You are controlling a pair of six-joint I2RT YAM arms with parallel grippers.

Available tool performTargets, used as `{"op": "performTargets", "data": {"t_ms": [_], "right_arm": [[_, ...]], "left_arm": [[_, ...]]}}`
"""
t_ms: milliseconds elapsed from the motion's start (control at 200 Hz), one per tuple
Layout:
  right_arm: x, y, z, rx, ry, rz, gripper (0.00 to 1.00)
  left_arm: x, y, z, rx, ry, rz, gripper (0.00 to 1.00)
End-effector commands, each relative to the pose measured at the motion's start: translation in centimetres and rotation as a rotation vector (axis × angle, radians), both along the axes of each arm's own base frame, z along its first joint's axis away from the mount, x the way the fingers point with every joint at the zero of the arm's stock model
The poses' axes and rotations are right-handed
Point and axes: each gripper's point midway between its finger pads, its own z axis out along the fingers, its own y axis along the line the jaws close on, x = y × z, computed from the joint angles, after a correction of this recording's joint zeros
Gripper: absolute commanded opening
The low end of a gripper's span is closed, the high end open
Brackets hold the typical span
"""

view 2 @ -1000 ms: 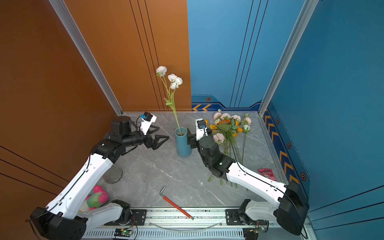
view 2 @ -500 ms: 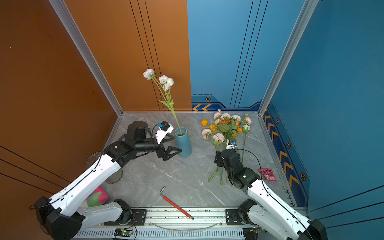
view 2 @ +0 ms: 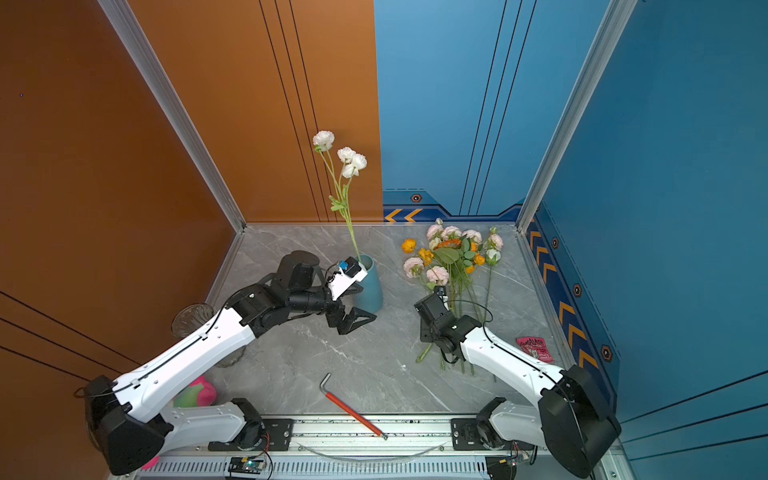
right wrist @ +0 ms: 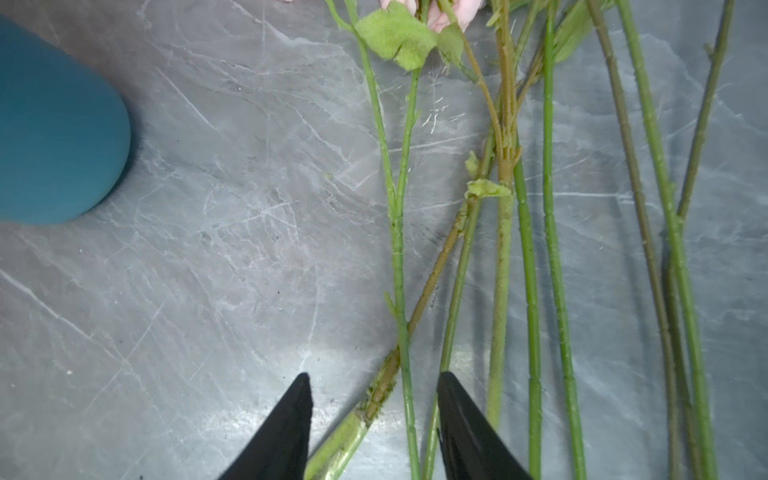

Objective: Arrange the flowers into the vase
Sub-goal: 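Withdraw the right gripper to the flower bunch while the left gripper steadies the vase, then grasp a pink flower stem in the bunch with the right gripper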

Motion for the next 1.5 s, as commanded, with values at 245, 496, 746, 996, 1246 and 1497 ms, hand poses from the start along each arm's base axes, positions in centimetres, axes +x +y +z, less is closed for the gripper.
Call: {"op": "performTargets", "data": {"t_ms": [245,496,746,996,1246,1497], "right_arm": [[3.6,-1.3,-2.8,-0.097,0.095,-0.061,0.29],[4.4,-1.1,-4.4,-0.105,0.12,-0.051,0.24],[4.4,-1.0,-5.3,-0.119,0.138,-0.035,0.18],[4.4,-0.8,-5.3,-0.123,0.144,0.006,0.03],[4.2,-0.4,-2.4,-0.066,0.093,0.052,0.0],[3.5,-0.1,1.7,0.255,0.097,0.04,0.0]], "left_arm": [[-0.6,-0.4,0.2,0.016,-0.014,-0.021,0.98],[-0.8,-0.6,0.3,0.009,-0.007,-0.031,0.98],[-0.9,-0.7,0.3,0.008,-0.006,-0.035,0.98],[-0.9,-0.7,0.3,0.009,-0.006,-0.033,0.98],[-0.9,-0.7,0.3,0.008,-0.004,-0.036,0.98],[-1.0,-0.7,0.4,0.005,-0.004,-0.036,0.98]]}}
